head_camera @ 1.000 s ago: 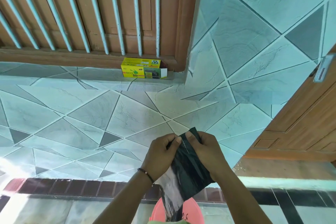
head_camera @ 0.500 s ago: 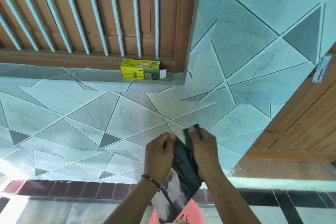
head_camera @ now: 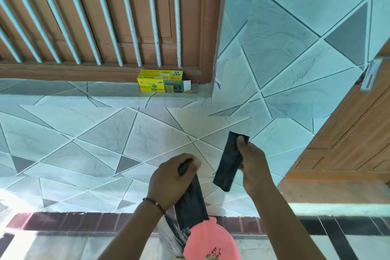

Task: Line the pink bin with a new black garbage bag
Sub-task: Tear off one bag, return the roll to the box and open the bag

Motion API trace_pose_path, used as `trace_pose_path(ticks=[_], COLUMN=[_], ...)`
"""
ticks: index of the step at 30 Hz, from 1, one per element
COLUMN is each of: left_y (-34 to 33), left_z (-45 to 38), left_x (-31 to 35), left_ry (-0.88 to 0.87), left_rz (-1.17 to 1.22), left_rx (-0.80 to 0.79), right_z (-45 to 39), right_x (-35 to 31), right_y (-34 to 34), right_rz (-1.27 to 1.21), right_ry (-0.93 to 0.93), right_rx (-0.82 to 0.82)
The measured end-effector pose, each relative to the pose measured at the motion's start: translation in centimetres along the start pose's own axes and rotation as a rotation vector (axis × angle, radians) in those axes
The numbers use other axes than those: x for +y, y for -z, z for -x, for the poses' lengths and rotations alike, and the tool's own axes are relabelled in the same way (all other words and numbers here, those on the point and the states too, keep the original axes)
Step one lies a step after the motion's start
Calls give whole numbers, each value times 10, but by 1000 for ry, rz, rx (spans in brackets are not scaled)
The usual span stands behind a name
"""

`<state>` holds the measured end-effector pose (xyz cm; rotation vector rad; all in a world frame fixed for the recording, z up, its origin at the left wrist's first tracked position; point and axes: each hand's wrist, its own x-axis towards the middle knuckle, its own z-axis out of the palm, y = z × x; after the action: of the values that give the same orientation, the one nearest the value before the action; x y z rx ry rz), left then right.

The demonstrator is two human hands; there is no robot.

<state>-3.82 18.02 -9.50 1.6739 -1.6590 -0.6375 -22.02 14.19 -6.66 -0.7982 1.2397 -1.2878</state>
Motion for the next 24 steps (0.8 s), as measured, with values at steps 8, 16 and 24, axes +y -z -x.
trace_pose_path(ticks=[8,16,24], left_y=[-12,8,18], left_z=[-2,-23,-43], left_x=[24,21,16], left_ry=[267,259,163], left_rz=[680,821,747], left_rx=[-191,13,108], right_z=[-5,-12,-24], right_x=[4,2,-4], right_y=[9,17,-3], right_rz=[-204,-156,-108], right_ry=[1,-7,93], right_rx=[-333,-383,-242])
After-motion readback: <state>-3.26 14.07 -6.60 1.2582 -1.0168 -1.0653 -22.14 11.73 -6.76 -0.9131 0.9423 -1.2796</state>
